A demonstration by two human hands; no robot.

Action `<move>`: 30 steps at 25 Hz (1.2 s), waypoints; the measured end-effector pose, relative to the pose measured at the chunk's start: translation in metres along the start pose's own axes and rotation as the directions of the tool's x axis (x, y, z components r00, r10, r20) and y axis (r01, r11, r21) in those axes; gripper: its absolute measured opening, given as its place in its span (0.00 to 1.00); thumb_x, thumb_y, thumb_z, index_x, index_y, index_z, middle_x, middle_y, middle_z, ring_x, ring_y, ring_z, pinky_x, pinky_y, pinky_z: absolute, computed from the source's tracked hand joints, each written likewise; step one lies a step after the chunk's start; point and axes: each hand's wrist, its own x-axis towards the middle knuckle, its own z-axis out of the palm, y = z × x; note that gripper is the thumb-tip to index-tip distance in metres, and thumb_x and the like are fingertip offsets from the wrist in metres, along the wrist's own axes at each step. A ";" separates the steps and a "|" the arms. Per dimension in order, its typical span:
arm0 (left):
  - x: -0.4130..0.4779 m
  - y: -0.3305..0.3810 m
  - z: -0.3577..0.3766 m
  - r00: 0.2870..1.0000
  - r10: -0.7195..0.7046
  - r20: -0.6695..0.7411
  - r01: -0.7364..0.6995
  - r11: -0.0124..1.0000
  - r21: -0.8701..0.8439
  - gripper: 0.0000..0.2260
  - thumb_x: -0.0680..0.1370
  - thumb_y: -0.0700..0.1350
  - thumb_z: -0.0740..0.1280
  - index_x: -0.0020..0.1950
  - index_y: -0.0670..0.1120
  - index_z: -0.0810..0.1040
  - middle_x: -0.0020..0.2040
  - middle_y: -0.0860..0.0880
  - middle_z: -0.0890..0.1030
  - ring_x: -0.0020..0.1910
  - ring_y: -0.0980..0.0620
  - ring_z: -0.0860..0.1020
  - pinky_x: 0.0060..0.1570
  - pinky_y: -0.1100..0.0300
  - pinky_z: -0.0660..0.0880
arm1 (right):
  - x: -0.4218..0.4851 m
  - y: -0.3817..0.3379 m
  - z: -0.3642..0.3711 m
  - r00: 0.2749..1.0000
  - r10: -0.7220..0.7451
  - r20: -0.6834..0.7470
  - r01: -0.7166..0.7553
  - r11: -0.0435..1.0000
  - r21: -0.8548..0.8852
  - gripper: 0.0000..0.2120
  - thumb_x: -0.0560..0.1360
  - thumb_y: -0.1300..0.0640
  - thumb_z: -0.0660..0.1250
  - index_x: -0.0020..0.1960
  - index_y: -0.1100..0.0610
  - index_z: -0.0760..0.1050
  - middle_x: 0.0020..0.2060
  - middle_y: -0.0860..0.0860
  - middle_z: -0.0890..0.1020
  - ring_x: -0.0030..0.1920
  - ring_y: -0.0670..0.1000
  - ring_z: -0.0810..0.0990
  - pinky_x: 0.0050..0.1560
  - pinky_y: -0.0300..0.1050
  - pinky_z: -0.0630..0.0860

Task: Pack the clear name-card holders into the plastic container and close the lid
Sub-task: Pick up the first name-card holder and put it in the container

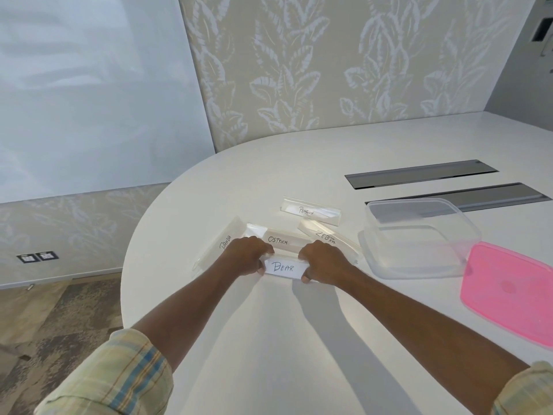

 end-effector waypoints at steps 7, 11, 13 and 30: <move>-0.003 0.006 -0.015 1.000 0.024 -0.014 -0.024 0.999 0.035 0.26 0.76 0.49 0.73 0.74 0.59 0.76 0.66 0.50 0.82 0.67 0.45 0.79 0.59 0.53 0.76 | -0.002 0.012 -0.022 1.000 -0.022 -0.015 0.022 1.000 0.005 0.31 0.68 0.51 0.80 0.69 0.52 0.77 0.63 0.54 0.80 0.64 0.58 0.78 0.55 0.49 0.75; -0.001 0.017 -0.035 0.996 0.052 -0.066 -0.049 0.998 0.038 0.26 0.75 0.50 0.74 0.73 0.59 0.77 0.66 0.50 0.82 0.66 0.44 0.80 0.57 0.53 0.75 | -0.010 0.025 -0.047 0.999 -0.024 -0.029 0.025 1.000 0.004 0.32 0.68 0.51 0.80 0.70 0.50 0.77 0.65 0.52 0.79 0.65 0.57 0.78 0.54 0.47 0.74; 0.001 0.026 -0.048 0.994 0.063 -0.095 -0.059 0.998 0.038 0.24 0.74 0.51 0.74 0.71 0.60 0.78 0.63 0.50 0.83 0.63 0.44 0.81 0.51 0.55 0.72 | -0.014 0.034 -0.064 0.999 -0.039 -0.032 0.039 0.999 -0.006 0.28 0.67 0.52 0.81 0.66 0.49 0.79 0.60 0.52 0.81 0.62 0.57 0.80 0.47 0.45 0.70; 0.097 0.184 -0.155 0.958 0.156 -0.242 -0.140 0.987 0.082 0.24 0.75 0.55 0.75 0.71 0.57 0.78 0.62 0.48 0.82 0.62 0.43 0.81 0.52 0.54 0.74 | -0.047 0.203 -0.184 0.988 0.061 -0.143 -0.054 0.997 0.056 0.23 0.65 0.61 0.81 0.59 0.52 0.83 0.51 0.51 0.86 0.49 0.54 0.81 0.49 0.50 0.80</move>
